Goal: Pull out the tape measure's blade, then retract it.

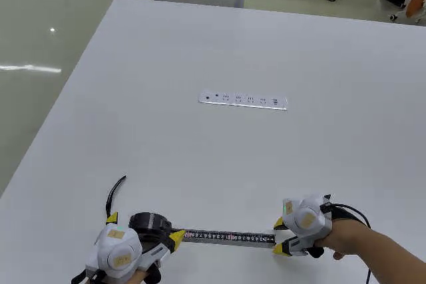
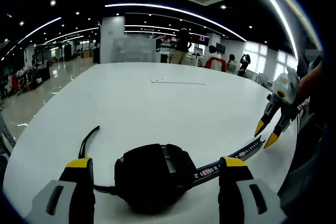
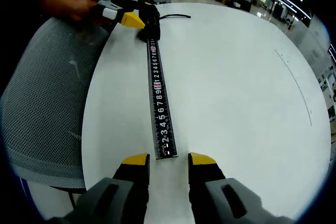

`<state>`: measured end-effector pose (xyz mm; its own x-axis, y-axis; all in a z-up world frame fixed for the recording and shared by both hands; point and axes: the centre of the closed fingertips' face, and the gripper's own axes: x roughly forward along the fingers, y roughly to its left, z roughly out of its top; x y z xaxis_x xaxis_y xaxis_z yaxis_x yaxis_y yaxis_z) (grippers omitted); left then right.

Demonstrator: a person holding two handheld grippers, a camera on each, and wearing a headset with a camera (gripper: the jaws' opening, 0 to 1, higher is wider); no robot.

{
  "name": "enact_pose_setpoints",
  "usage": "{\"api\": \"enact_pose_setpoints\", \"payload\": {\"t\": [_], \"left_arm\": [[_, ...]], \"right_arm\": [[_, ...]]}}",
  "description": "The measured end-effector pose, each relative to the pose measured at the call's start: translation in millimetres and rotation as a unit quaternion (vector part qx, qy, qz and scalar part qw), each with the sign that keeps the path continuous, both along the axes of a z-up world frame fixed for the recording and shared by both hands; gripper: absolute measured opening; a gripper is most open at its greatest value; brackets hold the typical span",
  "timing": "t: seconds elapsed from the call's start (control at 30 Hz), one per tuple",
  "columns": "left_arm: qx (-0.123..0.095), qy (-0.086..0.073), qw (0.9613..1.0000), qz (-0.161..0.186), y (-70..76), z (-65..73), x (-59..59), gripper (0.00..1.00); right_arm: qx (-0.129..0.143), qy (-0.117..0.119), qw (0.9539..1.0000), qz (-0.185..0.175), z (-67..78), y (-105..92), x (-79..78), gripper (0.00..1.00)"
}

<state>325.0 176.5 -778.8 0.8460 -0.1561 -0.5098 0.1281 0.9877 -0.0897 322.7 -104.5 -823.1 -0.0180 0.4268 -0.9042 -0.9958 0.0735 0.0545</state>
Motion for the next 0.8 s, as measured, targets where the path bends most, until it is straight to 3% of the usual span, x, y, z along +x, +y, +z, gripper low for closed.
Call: {"api": "enact_pose_setpoints", "payload": {"t": [0.47,0.8], "left_arm": [[-0.007,0.006,0.9999,0.006,1.0,-0.9,-0.3,0.92],[-0.022,0.019,0.9995,0.01,-1.5,-6.4,-0.8,0.85]], "right_arm": [[-0.012,0.004,0.9998,0.015,-2.7,3.0,-1.6,0.16],[-0.031,0.002,0.9994,0.013,-4.2,3.5,-2.9,0.15]]}}
